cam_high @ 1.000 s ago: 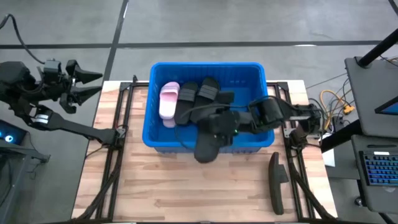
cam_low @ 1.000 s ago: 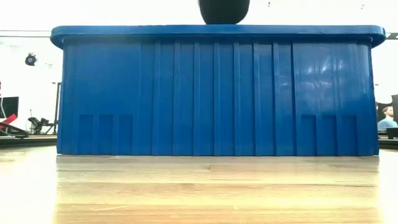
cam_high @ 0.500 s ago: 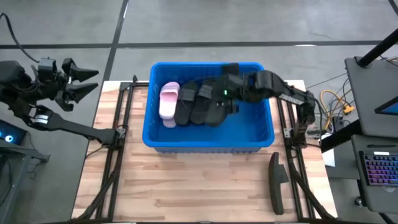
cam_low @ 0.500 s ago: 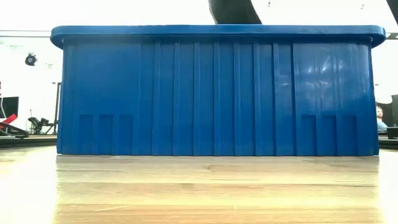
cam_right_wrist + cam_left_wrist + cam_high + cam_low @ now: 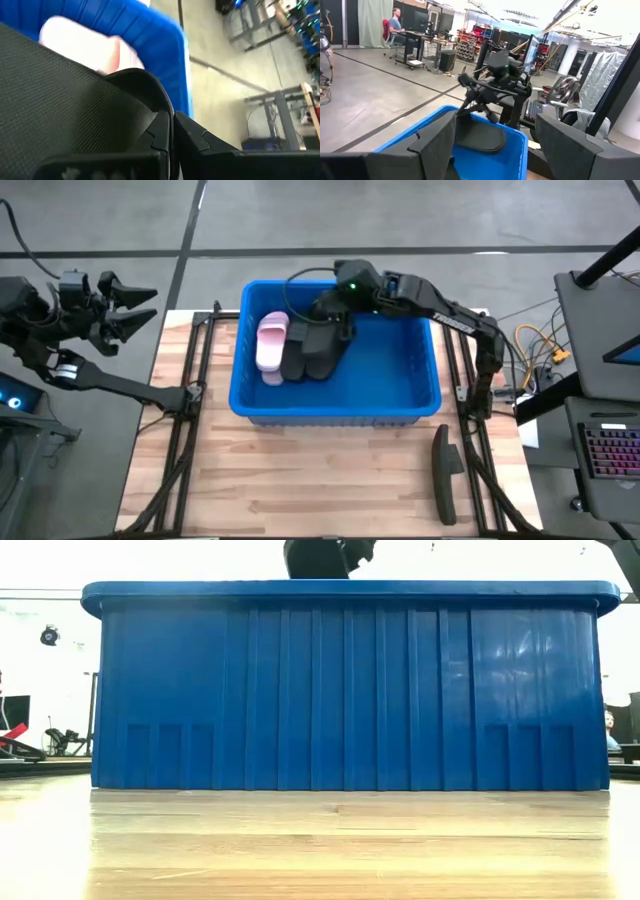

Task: Pick and place slides into bin
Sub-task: Put the left black slipper into the blue bin

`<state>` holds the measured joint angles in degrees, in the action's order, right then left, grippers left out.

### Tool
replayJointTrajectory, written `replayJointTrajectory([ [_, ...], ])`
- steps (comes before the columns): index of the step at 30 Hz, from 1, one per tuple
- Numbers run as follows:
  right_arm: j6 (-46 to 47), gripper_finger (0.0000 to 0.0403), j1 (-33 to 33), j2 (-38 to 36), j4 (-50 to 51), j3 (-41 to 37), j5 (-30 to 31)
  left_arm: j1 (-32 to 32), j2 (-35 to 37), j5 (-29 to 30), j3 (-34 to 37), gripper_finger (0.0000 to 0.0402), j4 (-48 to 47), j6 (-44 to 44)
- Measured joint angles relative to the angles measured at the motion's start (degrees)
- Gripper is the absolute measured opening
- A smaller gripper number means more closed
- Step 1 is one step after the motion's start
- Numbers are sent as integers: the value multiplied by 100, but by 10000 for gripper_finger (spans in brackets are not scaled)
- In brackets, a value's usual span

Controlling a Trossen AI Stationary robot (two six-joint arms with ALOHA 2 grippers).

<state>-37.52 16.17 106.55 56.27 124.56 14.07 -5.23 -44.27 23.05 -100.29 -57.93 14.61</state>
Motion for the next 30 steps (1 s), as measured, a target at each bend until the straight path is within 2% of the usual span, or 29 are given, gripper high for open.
replayJointTrajectory([
  [6, -90, 9, 197, 1, -1651, -814, -384, 0, 0, 146, 0, 260, -2, -48],
  [10, 1, 9, 240, 1, -3044, -1382, -393, 0, 0, 216, 0, 260, -2, -50],
  [13, 151, 9, 237, -7, -3791, -1771, -252, 0, 0, 360, 0, 260, -2, -50],
  [16, 177, 9, 219, -43, -4440, -2319, 311, 0, 0, 402, 0, 260, -2, -48],
  [19, -171, 8, 201, -145, -4900, -2950, 957, 0, 0, 405, 0, 260, -4, -48],
  [23, -145, 8, 202, -641, -5109, -3732, 1039, 0, 0, 410, 0, 260, -4, -48],
  [30, -77, 8, 71, -2142, -5023, -5138, 1209, 0, 0, 450, 0, 260, -4, -46],
])
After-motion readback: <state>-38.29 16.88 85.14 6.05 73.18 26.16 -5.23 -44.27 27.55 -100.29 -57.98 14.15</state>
